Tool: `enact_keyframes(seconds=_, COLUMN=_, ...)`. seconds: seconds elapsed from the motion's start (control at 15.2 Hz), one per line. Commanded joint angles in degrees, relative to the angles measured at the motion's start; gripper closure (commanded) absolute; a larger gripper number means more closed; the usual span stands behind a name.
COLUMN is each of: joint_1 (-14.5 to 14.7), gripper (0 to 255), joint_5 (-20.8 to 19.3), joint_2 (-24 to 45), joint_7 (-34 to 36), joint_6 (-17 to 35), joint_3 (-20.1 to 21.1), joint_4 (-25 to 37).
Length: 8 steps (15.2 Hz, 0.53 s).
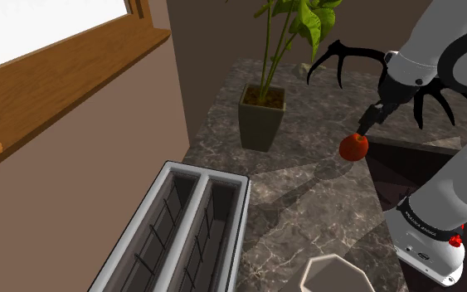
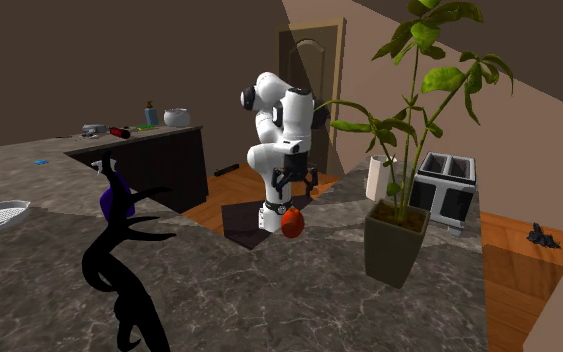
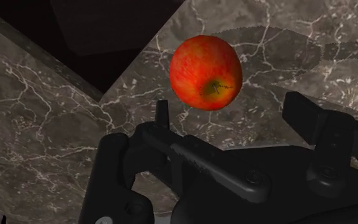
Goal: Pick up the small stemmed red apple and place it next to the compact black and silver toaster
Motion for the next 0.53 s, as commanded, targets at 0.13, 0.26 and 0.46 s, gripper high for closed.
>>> enact_keyframes(seconds=0.13, joint_1=0.0, gripper=0, joint_5=-0.1, joint_2=-0.3, joint_7=-0.4, joint_6=3.6, joint_3=-0.5, joint_4=-3.2)
enact_keyframes(seconds=0.26, joint_1=-0.1, gripper=0, joint_5=-0.1, joint_2=0.2, joint_7=-0.4, joint_6=5.2, joint_3=-0.6, joint_4=-4.2)
enact_keyframes(seconds=0.46, joint_1=-0.1, gripper=0, joint_5=-0.1, joint_2=0.2, joint_7=-0.4, joint_6=5.2, joint_3=-0.6, joint_4=-4.2)
